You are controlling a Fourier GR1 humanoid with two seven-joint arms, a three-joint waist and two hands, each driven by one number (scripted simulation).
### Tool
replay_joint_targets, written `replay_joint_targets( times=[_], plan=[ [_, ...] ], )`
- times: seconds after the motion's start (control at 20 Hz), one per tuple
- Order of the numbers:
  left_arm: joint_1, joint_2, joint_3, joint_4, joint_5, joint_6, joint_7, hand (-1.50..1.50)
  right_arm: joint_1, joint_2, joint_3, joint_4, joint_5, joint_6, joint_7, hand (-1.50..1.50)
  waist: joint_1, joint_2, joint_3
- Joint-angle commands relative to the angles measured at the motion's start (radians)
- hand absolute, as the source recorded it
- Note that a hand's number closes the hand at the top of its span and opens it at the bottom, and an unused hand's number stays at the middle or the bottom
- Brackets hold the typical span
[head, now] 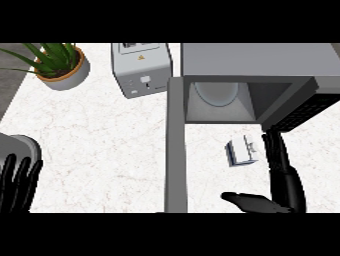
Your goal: Pick up the milk, place it into the microwave and close the microwave
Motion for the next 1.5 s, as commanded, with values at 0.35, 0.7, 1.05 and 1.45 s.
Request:
replay_joint_targets(
  times=[0.35, 0.7, 1.05, 1.45],
  plan=[
    [0.112, -0.005, -0.025, -0.035, 0.004, -0.037, -0.038, -1.50, -0.176, -0.055, -0.192, 0.450, -0.068, 0.025, -0.246, -1.50, 0.002, 0.001, 0.000],
    [0.043, -0.006, 0.039, 0.060, 0.010, -0.061, -0.072, -1.50, -0.274, -0.034, -0.212, 0.700, -0.036, -0.007, -0.418, -1.50, 0.000, 0.001, 0.000],
    [0.070, -0.008, 0.021, -0.034, 0.030, -0.033, -0.010, -1.50, -0.336, -0.099, -0.272, 0.935, -0.052, 0.064, -0.593, -1.50, 0.001, 0.001, 0.000],
    [0.138, -0.008, 0.015, 0.035, 0.004, -0.093, -0.137, -1.50, -0.446, -0.085, -0.267, 1.061, -0.025, 0.033, -0.638, -1.50, 0.003, 0.001, 0.000]
  ],
)
